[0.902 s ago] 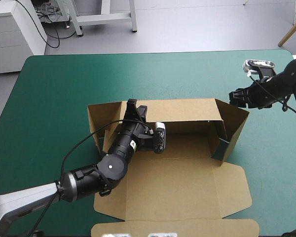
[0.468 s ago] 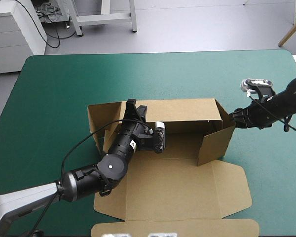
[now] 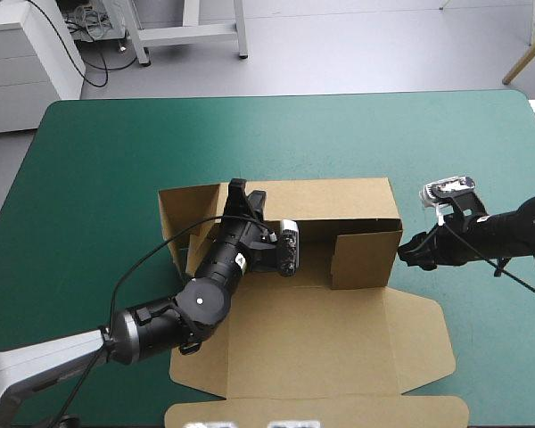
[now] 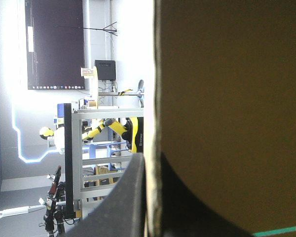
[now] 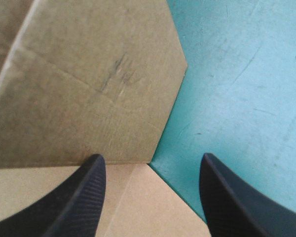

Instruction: Fold the box

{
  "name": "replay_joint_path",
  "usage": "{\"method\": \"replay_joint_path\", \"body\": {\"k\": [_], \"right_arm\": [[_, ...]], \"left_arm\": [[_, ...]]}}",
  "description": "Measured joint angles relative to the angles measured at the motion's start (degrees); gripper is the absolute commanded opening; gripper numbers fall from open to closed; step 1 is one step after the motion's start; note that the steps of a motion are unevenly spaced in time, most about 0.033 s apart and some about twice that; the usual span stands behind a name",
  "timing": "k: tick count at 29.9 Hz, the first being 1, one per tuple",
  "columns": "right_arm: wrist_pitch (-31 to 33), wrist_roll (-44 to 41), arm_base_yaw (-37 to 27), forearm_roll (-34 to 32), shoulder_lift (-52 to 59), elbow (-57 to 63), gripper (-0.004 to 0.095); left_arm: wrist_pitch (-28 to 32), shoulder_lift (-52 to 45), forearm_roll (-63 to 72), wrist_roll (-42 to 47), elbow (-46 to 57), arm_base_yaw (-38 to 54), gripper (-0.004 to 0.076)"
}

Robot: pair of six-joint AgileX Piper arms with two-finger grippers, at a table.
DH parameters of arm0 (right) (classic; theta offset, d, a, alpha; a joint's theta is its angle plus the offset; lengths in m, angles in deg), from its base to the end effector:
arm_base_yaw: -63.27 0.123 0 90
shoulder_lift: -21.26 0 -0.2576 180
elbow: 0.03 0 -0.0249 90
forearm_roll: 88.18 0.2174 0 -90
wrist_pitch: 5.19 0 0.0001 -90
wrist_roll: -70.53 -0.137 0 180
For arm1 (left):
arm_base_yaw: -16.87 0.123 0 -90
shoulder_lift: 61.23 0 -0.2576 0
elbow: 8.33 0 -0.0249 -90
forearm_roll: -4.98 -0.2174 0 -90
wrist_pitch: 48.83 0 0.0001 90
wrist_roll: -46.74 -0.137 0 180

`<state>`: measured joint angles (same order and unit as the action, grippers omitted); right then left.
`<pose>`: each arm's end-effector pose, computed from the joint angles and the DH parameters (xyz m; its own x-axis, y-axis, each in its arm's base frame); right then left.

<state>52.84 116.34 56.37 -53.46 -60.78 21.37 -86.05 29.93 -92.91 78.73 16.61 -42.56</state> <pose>0.2361 0.0381 0.2420 -0.7807 -0.2874 -0.5548 -0.4729 0.8522 0.2240 0.2306 -0.2289 0.2695 0.3076 0.9376 -0.1623 0.3141 0.0609 0.9474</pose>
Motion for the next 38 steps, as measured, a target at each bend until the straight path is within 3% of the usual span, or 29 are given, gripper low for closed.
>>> {"method": "replay_joint_path", "body": {"k": [8, 24, 34, 38], "right_arm": [[-0.2, 9.4, 0.0, 3.9, 0.0, 1.3, 0.0509], [6.9, 9.2, 0.0, 4.1, 0.0, 1.3, 0.0509], [5.3, 8.7, 0.2, 5.9, 0.0, 1.3, 0.0509], [3.2, 8.9, 3.0, 6.0, 0.0, 1.3, 0.0509]], "left_arm": [[-0.2, 0.0, 0.0, 0.0, 0.2, 0.0, -0.001], [-0.4, 0.0, -0.1, 0.0, 0.3, 0.0, -0.001], [-0.4, 0.0, -0.2, 0.0, 0.3, 0.0, -0.001], [-0.4, 0.0, -0.2, 0.0, 0.3, 0.0, -0.001]]}}
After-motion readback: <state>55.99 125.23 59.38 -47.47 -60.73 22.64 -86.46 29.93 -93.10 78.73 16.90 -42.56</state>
